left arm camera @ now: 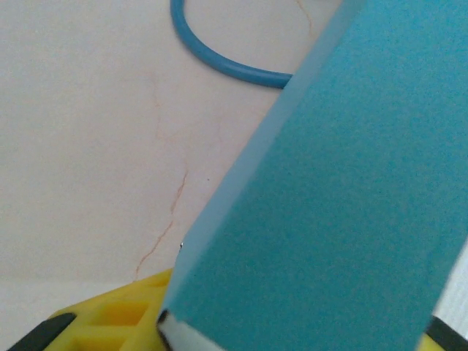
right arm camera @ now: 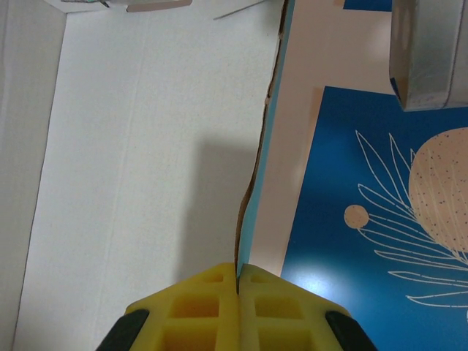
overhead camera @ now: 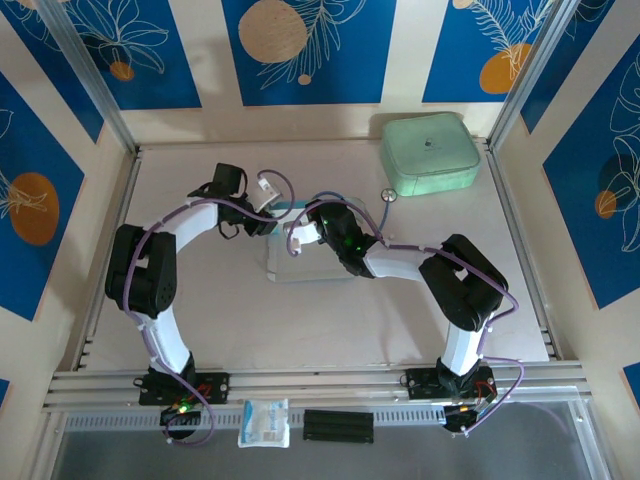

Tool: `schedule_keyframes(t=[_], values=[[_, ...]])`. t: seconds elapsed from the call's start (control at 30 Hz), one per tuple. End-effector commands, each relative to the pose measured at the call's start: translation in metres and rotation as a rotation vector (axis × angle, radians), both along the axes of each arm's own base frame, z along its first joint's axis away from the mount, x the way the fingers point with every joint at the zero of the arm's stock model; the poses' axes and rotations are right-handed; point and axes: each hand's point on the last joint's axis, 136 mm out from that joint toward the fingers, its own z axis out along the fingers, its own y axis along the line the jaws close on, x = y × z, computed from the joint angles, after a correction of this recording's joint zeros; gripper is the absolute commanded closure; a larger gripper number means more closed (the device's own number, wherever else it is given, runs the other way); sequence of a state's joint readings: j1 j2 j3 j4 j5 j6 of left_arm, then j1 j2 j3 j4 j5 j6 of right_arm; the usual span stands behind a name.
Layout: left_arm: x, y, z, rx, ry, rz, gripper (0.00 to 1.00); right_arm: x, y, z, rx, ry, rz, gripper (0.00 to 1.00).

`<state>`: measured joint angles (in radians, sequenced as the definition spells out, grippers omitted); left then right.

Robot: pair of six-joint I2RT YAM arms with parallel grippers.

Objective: Fold the paper box

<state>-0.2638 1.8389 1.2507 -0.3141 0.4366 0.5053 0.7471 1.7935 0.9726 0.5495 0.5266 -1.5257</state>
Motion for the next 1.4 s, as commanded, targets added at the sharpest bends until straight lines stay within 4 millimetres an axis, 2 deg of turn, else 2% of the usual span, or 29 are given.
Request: schedule_keyframes(t=[0.0, 0.13, 0.37, 0.53, 0.73, 0.9, 0.97, 1.1, 1.23, 1.3, 1.37], values=[[-0.004, -0.013, -0.001, -0.020, 0.039, 0.053, 0.64, -0.019, -0.014, -0.054, -0.117, 0.146, -0.005, 0.96], [-0.002, -0.008, -0.011, 0.050, 0.060, 0.145, 0.68, -0.019, -0.014, -0.054, -0.115, 0.148, -0.005, 0.96], [-0.006, -0.013, -0.019, 0.125, 0.082, 0.271, 0.69, -0.020, -0.011, -0.055, -0.112, 0.150, -0.002, 0.96], [0.003, 0.002, -0.026, 0.169, 0.096, 0.413, 0.73, -0.021, -0.012, -0.054, -0.108, 0.150, -0.005, 0.96], [0.010, 0.002, -0.031, 0.144, 0.186, 0.544, 0.75, -0.022, -0.012, -0.054, -0.102, 0.154, -0.011, 0.96], [0.012, 0.029, -0.039, 0.225, 0.180, 0.721, 0.75, -0.023, -0.012, -0.054, -0.097, 0.156, -0.014, 0.96], [0.012, 0.034, -0.040, 0.237, 0.171, 0.748, 0.74, -0.024, -0.012, -0.055, -0.099, 0.158, -0.015, 0.96], [0.011, 0.020, -0.044, 0.185, 0.190, 0.674, 0.74, -0.025, -0.014, -0.053, -0.099, 0.155, -0.018, 0.96], [0.011, 0.001, -0.048, 0.130, 0.205, 0.585, 0.85, -0.025, -0.014, -0.054, -0.093, 0.165, -0.023, 0.96], [0.013, -0.005, -0.046, 0.094, 0.180, 0.549, 0.84, -0.025, -0.015, -0.056, -0.081, 0.179, -0.031, 0.96], [0.015, -0.006, -0.041, 0.080, 0.140, 0.530, 0.77, -0.023, -0.017, -0.055, -0.076, 0.187, -0.035, 0.96]])
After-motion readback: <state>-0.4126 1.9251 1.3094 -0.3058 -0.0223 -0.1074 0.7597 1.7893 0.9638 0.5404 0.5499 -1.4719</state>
